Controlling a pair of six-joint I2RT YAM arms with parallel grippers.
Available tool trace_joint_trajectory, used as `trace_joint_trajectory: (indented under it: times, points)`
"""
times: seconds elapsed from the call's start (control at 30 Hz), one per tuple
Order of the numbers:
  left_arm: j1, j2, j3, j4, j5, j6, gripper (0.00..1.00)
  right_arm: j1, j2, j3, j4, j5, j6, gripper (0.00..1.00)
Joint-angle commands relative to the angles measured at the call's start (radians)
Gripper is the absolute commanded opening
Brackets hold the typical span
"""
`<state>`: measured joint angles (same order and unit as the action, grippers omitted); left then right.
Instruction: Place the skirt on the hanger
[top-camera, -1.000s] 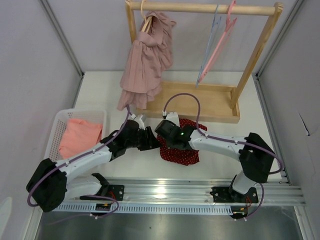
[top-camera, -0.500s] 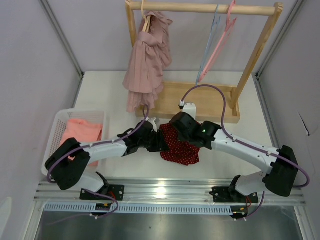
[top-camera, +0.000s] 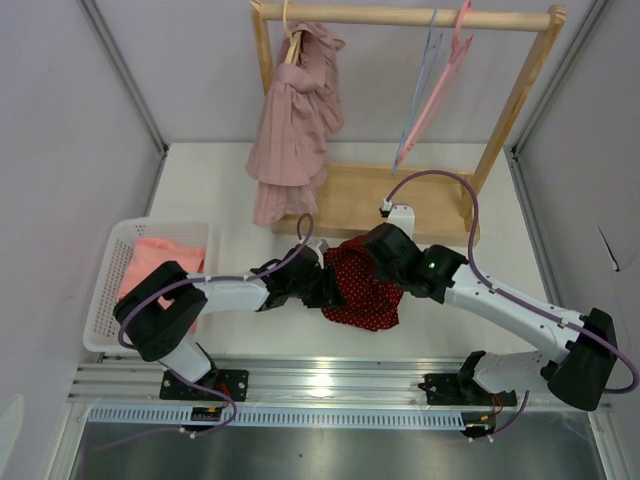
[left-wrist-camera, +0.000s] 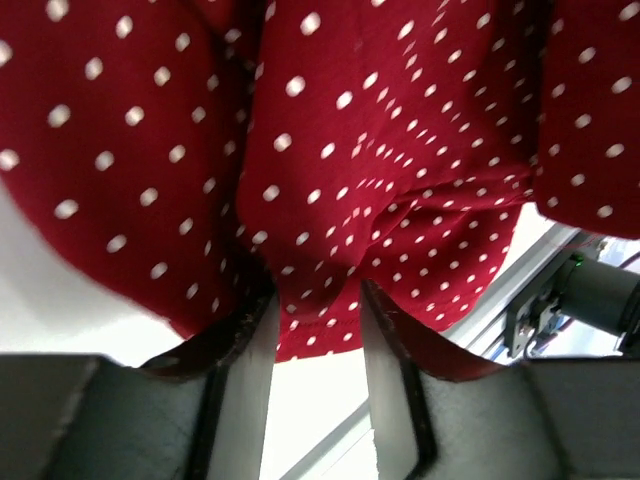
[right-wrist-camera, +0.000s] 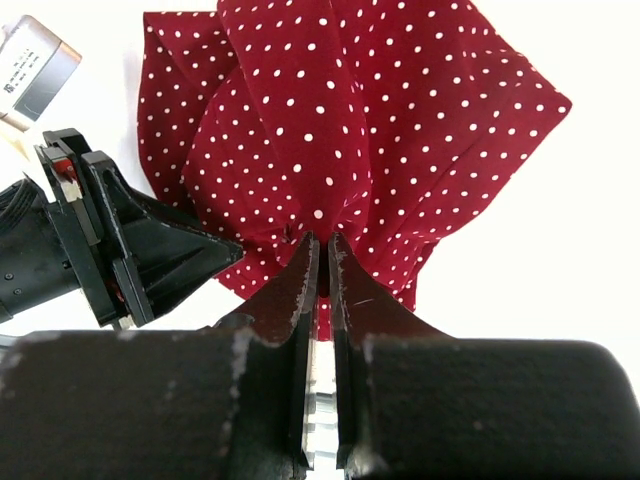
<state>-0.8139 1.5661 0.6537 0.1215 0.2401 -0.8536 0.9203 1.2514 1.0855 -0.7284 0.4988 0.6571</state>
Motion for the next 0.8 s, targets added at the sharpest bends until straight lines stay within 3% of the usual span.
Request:
trace_joint_trajectory:
  times: [0.0,0.1,0.33,0.47,0.6,0.77]
  points:
    - [-0.013,0.014,0.052,0.072,-0.012,-0.022,0.40,-0.012,-0.043,-0.012,0.003,0.015,-0.001,0.00]
    - [-0.021,0.025,0.080,0.058,-0.016,-0.016,0.32,-0.021,-0.059,-0.022,0.001,0.015,-0.002,0.00]
    - [-0.019,-0.026,0.095,0.008,-0.033,0.008,0.00,-0.069,-0.109,-0.038,-0.011,0.001,-0.020,0.00]
    - [0.001,-0.152,0.124,-0.124,-0.044,0.060,0.00,-0.132,-0.159,-0.032,-0.032,-0.029,-0.047,0.00]
    - [0.115,-0.380,0.171,-0.305,-0.021,0.122,0.00,-0.257,-0.246,-0.012,-0.062,-0.077,-0.089,0.00]
    - [0.258,-0.541,0.303,-0.496,0.005,0.194,0.00,-0.412,-0.319,0.046,-0.091,-0.170,-0.131,0.00]
